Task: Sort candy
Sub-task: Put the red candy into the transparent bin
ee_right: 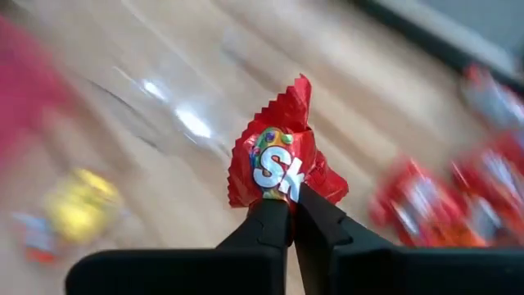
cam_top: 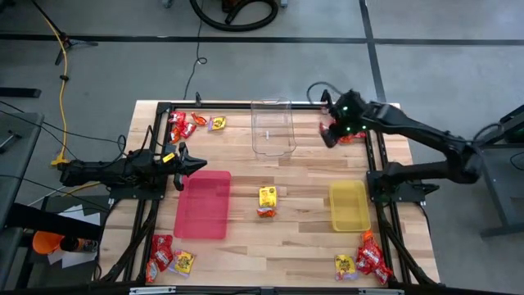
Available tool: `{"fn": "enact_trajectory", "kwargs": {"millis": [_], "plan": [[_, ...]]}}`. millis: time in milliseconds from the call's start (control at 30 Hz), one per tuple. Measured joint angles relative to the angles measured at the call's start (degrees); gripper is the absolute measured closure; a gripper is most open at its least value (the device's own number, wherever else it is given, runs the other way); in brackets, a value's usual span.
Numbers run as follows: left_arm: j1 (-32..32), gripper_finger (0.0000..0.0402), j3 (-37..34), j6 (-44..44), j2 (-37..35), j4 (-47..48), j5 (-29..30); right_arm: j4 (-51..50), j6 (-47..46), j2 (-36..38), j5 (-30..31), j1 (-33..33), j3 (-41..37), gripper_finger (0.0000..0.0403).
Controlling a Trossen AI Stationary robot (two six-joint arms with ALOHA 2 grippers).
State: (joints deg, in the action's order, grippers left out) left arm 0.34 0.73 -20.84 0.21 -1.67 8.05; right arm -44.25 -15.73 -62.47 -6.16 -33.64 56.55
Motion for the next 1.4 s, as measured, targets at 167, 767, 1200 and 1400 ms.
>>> {"fn": "enact_trajectory", "kwargs": {"millis": [167,767,1200,1400], "plan": [[0.01,0.0401,0.0,-0.01,0.0,0.0,0.0,16.91,-3.97,0.47,-4.63,5.19,1.03,0.04],[0.02,0.0401,0.0,0.0,0.0,-0.02,0.0,25.01,1.16,-31.36,0.52,9.33,15.1,0.0317],[0.0,0.0401,0.0,0.0,0.0,0.0,0.01,3.11,13.3,-35.75,0.1,9.33,30.43,0.0188],[0.0,0.0401,0.0,-0.01,0.0,0.0,0.01,-5.26,13.23,-30.38,-3.23,10.05,28.51,0.0187]]}}
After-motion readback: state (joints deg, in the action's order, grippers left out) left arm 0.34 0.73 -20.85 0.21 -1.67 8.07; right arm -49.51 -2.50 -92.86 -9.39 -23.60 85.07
